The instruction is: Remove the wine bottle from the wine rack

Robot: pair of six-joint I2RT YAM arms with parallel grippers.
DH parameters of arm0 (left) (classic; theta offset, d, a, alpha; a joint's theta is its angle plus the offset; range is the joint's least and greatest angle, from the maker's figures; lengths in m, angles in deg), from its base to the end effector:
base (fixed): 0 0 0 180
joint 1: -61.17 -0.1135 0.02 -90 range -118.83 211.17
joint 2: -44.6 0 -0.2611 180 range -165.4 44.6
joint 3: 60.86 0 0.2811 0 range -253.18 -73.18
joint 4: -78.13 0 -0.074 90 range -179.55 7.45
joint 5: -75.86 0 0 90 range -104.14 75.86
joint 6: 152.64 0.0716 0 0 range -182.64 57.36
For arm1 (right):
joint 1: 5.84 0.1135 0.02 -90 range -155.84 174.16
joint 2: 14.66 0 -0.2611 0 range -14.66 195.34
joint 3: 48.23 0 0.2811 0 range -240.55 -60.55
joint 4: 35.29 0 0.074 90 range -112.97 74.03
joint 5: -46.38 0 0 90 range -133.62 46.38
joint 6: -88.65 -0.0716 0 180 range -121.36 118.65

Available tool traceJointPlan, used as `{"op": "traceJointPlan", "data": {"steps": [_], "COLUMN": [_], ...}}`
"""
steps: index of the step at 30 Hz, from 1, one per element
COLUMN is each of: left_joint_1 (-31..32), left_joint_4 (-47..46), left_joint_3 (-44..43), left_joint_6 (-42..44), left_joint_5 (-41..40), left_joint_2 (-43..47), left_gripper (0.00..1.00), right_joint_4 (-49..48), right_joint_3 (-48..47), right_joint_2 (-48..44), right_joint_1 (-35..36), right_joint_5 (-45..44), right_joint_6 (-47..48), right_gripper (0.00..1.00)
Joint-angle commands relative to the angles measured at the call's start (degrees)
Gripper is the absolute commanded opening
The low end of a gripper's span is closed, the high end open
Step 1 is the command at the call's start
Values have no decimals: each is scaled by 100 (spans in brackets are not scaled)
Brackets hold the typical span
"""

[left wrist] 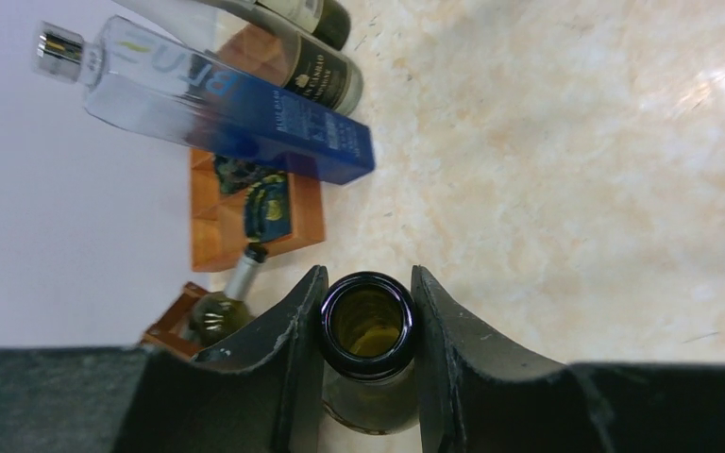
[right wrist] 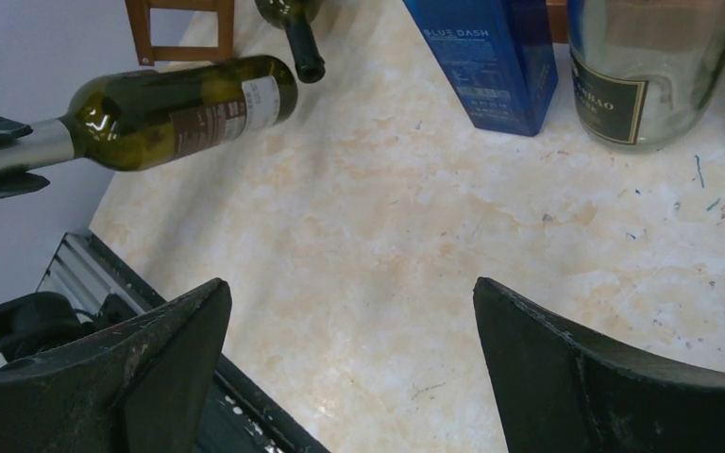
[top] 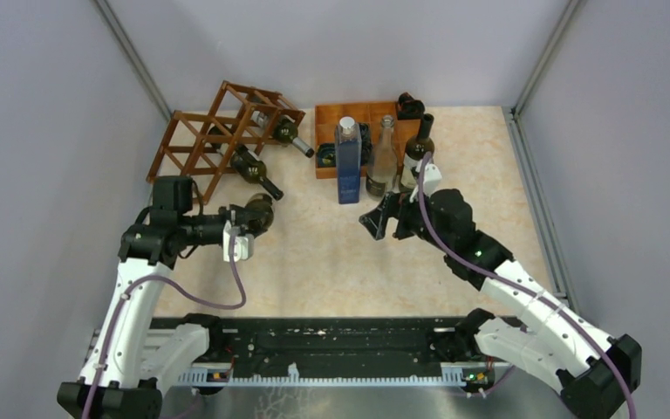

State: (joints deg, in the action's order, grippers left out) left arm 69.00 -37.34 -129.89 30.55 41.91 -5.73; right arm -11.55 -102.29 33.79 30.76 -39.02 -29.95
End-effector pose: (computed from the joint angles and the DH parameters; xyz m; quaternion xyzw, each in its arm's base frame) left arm 0.1891 -0.0860 0.3228 0.7436 0.3839 -0.0951 0.5391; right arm 0.2091 0.1624 0.2911 -0.0799 0.8054 0.3433 0.4765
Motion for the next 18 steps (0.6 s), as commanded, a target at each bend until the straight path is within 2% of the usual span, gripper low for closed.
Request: {"op": "traceJointPlan", "data": {"steps": [1,7,15,18], "left_joint_1": [51,51,51,51], "left_joint_4": [132,-89,-1508,-1617], "left_joint_3": [-213,-386,-569,-643], "left_joint_6": [-1384,-2825,-5025,-5379], "left_joint_5": [609,968,1402,1600], "left_joint_2": [59,-48,-191,-276], "left_gripper": [0,0,0,0], "right_joint_4": [-430,-774,-1849,-2228], "right_joint_3": [-293,-310,-151,-137], "right_joint_2": [86,322,848,1149], "right_joint_1": [153,546,1416,1715], "right_joint_5": [329,502,572,613], "right_joint_6": [191,518,881,1012], "right_gripper": [99,99,98,99]}}
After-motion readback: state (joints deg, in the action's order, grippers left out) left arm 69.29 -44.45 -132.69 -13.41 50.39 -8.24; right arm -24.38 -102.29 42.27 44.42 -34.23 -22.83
